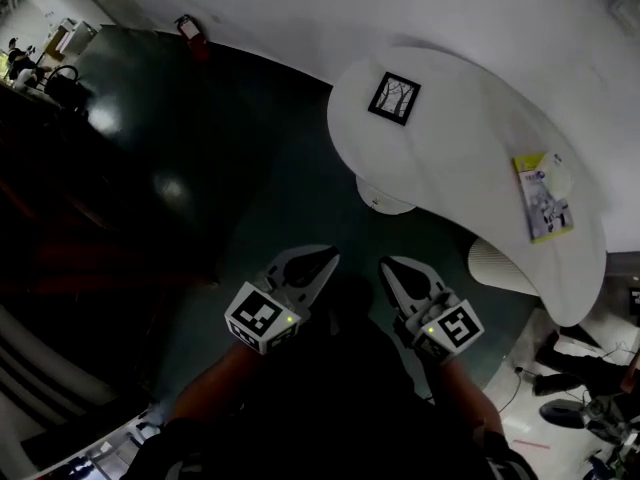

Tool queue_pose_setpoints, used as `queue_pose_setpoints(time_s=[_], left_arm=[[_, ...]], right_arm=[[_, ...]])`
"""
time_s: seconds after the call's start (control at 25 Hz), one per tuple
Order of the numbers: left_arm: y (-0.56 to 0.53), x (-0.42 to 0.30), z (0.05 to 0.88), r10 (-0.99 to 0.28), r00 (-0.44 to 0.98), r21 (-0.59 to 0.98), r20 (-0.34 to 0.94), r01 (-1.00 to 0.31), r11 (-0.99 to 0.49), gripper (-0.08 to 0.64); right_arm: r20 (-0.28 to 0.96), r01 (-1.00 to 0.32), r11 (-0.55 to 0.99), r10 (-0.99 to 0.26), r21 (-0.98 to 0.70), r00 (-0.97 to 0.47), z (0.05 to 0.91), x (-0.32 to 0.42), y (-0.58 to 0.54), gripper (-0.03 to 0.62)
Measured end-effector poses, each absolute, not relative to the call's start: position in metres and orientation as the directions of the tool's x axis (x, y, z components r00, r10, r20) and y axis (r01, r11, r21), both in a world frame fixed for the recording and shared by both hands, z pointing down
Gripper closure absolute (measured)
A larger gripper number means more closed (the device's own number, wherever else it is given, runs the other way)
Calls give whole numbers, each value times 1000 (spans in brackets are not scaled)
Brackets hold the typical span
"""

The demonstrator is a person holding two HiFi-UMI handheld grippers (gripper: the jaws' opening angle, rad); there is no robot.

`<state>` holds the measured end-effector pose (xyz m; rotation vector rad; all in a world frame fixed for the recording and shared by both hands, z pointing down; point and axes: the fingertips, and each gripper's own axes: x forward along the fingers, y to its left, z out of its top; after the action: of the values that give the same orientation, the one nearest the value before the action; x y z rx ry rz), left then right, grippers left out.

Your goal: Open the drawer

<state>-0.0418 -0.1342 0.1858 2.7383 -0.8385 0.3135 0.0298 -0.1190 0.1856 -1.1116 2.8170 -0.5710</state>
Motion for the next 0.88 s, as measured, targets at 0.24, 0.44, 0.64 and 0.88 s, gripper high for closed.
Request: queue_pose_setpoints(time_s=[0.24,0.44,0.64,0.88], left_arm=[[-193,-46,215,-359,882,238,306,-436,-868,538],[-233,-60,242,-309,900,180,307,-373,-910,538],[-257,-61,293,-245,898,225,365,-340,-913,538],[-261,-34,366,-145,894,217,424,-256,-942,538]], right_arm=[[153,-757,548,-765,-356,-626,212,15,-168,575],[172,-819,430,-837,-380,-519,233,0,-191,575],[235,-846,385,-843,-368,-485,280,-6,-210,575],[265,-856,325,-854,-402,-448,345,17,-235,575]])
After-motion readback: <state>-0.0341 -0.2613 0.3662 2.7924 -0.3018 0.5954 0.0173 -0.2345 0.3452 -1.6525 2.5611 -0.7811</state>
